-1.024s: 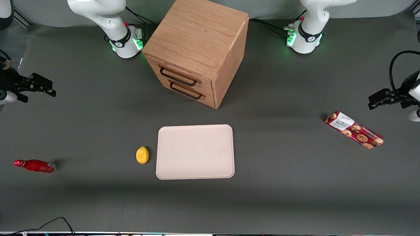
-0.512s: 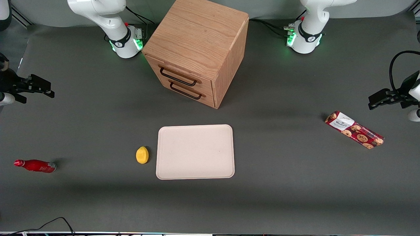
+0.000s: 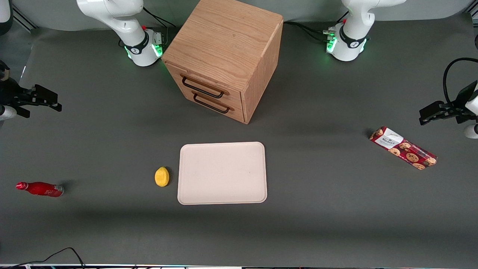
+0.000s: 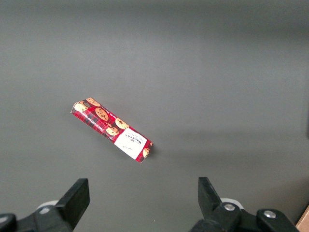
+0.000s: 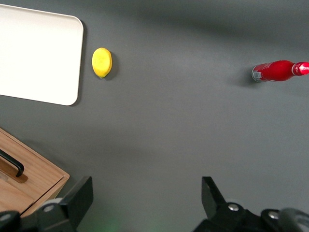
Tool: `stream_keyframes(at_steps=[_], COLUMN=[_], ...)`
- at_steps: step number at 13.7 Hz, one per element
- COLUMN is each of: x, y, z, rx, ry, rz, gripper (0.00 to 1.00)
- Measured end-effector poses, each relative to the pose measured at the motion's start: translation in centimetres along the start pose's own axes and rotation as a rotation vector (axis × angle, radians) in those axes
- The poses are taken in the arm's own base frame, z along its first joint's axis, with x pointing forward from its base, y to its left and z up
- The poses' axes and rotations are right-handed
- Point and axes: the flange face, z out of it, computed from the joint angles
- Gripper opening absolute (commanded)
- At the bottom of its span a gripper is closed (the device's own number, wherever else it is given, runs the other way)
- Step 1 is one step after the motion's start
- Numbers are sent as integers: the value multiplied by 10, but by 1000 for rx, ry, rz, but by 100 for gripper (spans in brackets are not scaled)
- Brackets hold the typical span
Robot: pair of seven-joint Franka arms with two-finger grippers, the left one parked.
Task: Open upper drawer
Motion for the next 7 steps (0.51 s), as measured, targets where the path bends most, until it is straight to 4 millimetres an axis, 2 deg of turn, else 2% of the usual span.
stream_keyframes(at_steps=[3,5,7], x=[1,4,6], y=[-15,-42,-82], z=[1,1,3], rx=[8,17,29], ry=[-20,-34,-52], rz=[-26,-74,-146], gripper=[100,100,100])
